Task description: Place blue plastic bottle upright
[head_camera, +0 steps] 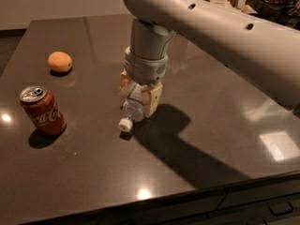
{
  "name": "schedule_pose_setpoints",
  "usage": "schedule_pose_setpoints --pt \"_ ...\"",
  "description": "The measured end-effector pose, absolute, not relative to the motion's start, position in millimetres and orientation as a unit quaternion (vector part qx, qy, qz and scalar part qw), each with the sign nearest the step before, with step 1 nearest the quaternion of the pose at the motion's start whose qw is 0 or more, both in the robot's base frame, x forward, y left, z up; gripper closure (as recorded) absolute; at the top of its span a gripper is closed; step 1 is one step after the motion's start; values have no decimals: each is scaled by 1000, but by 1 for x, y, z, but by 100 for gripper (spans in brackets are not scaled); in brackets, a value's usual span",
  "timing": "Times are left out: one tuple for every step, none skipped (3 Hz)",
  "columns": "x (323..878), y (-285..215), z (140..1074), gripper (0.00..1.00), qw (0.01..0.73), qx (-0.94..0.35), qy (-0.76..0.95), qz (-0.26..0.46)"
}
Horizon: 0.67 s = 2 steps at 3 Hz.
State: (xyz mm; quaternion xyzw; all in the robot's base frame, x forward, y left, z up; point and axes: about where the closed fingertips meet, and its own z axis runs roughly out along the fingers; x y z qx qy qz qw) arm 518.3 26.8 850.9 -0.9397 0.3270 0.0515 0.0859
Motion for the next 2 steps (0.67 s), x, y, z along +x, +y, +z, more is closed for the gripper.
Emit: schedule_pose_setpoints --pt "523 23 853 67 86 -933 346 48" --pt "526 18 880 90 125 -907 397 64"
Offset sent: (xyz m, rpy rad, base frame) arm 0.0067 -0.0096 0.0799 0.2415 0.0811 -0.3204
